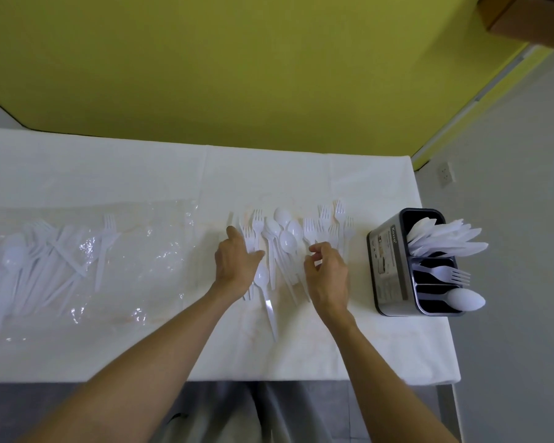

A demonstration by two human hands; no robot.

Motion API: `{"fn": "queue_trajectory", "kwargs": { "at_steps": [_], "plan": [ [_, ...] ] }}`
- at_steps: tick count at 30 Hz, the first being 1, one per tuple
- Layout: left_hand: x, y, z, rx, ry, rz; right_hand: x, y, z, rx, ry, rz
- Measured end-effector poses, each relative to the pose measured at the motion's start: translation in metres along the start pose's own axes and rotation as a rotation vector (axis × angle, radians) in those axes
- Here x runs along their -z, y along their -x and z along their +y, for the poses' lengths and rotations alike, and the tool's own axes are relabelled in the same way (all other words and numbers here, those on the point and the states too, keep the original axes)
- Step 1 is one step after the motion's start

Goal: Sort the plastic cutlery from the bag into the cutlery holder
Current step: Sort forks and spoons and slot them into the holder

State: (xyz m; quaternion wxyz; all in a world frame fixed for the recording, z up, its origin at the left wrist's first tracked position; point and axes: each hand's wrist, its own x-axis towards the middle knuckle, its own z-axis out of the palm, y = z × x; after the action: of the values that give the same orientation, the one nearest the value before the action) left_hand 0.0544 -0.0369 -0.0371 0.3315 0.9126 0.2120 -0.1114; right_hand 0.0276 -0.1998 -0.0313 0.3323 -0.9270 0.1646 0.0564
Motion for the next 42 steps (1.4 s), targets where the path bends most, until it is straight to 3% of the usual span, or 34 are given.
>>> {"fn": "queue_trajectory", "kwargs": {
  "at_steps": [16,21,25,28,32,39,42],
  "plan": [
    [0.006,-0.012,-0.010,0.070,0.192,-0.076,0.008,0.006,0.016,-0.022,0.005,0.002],
    [0.021,-0.016,-0.012,0.176,0.443,-0.183,0.012,0.001,0.020,-0.010,-0.052,0.059],
    [0.023,-0.017,-0.014,0.134,0.454,-0.246,0.022,-0.006,0.020,-0.088,-0.098,0.149],
    [0.019,-0.015,-0.009,0.114,0.479,-0.268,0.029,-0.014,0.021,-0.173,-0.040,0.085],
    [0.018,-0.014,0.002,0.117,0.505,-0.249,0.025,-0.027,0.023,-0.148,0.055,-0.017],
    [0.022,-0.017,0.006,0.150,0.502,-0.124,0.021,-0.028,0.025,-0.123,-0.044,-0.153],
    [0.022,-0.015,0.006,0.157,0.501,-0.139,0.019,-0.022,0.023,-0.110,-0.063,-0.116]
  ]
}}
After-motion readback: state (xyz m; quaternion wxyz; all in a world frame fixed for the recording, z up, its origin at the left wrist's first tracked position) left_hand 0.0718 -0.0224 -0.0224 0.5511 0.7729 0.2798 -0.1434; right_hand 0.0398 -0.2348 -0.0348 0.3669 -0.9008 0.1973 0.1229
